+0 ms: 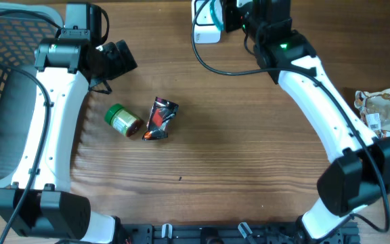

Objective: Scan the item barcode

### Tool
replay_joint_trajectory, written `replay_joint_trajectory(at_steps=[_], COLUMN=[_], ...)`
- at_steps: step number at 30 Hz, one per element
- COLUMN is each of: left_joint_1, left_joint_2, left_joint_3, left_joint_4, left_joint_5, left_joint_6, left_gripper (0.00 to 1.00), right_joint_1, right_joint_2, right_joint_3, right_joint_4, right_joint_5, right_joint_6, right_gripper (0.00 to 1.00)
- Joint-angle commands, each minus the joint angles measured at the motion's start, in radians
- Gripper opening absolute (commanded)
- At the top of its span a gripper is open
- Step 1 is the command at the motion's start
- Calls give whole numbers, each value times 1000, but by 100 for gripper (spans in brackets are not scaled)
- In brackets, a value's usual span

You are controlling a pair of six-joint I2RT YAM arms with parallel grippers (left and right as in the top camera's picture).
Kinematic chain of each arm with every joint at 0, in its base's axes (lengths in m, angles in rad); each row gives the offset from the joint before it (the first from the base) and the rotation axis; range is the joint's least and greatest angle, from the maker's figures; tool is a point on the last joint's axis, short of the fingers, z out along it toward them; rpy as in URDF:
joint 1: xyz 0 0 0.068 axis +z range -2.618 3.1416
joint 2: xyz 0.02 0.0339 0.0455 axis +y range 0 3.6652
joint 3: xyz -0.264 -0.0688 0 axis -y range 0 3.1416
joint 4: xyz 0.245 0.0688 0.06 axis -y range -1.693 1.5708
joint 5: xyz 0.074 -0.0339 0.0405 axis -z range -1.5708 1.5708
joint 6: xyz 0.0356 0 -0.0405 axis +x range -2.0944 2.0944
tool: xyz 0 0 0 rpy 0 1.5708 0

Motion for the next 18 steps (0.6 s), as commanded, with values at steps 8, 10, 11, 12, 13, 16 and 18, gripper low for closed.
replay_joint_trajectory(at_steps=[8,10,11,12,13,16,18], left_joint_1=[5,5,5,5,5,5,5], left_joint_2=[-3,-3,-3,-3,-3,-3,-3], left_joint_3=[-2,-2,-2,-2,-2,-2,-2], left_joint_4=[0,0,0,0,0,0,0], left_joint_5=[-14,-14,-14,-14,-14,-14,-14], left_joint_6=[23,23,23,23,23,23,23], left_gripper=[100,100,100,100,100,100,100], right_joint_1=[84,97,100,103,103,103,103], right_joint_2=[259,330,354,383,411,506,545], right_joint_3=[31,32,32,32,32,38,53], right_joint_4=[533,669,706,742,768,858,861], right_joint_5=[446,461,455,451,446,411,380], right_joint_6=[-699,-822,-861,-916,-972,-1106,-1144], right_gripper=[29,32,33,33,33,38,39])
